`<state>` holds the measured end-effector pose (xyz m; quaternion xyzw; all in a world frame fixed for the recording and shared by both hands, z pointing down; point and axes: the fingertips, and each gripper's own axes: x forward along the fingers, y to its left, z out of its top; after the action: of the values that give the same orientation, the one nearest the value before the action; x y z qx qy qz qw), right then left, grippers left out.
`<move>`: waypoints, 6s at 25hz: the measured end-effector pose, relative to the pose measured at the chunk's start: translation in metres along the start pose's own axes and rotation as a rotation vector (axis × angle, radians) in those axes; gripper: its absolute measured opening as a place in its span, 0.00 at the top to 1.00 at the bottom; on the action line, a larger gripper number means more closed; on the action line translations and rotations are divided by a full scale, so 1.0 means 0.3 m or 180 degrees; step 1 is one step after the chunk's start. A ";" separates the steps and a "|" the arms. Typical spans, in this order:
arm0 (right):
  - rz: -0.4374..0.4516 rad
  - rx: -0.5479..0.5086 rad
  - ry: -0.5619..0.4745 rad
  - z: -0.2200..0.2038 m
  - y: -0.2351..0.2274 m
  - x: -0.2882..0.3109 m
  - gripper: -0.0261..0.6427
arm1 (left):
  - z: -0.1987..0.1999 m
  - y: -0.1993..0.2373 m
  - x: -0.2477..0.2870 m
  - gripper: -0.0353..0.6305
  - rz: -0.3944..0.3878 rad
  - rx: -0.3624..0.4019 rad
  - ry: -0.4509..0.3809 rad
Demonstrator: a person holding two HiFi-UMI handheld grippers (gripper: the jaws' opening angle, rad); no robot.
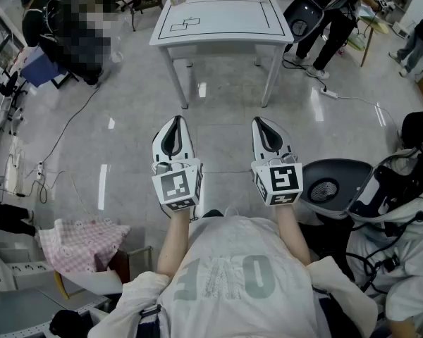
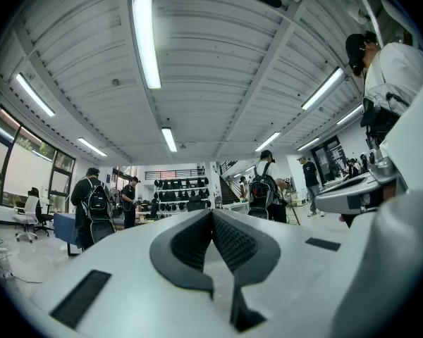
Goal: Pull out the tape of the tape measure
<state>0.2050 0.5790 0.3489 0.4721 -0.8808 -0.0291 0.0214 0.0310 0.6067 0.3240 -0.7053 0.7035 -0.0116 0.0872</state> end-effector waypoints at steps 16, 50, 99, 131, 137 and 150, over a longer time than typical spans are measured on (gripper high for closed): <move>0.0143 -0.0131 -0.0061 -0.003 0.014 0.009 0.92 | 0.026 -0.023 0.026 0.91 -0.0009 0.0080 0.0062; 0.0390 -0.0127 0.0066 -0.231 -0.341 1.135 0.92 | -0.257 0.236 1.128 0.91 0.0116 0.0265 -0.0104; 0.0472 0.0197 0.0243 -0.059 -0.953 2.415 0.92 | -0.318 0.429 2.529 0.91 0.0185 -0.0109 0.0010; 0.0213 0.0271 0.0323 -0.083 -0.884 2.712 0.92 | -0.533 0.715 2.810 0.58 -0.0464 -0.0225 0.0456; 0.0228 0.0272 0.0411 -0.104 -0.847 2.752 0.92 | -0.684 0.733 2.832 0.49 -0.0744 -0.0143 0.0783; 0.0116 0.0220 0.0684 -0.172 -0.823 2.791 0.92 | -1.155 0.666 2.862 0.47 -0.1522 0.0151 0.1905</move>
<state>-0.0501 -0.2563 0.3913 0.4569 -0.8823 0.0525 0.0999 -0.2064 -0.2829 0.5458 -0.8127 0.5129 -0.2532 -0.1109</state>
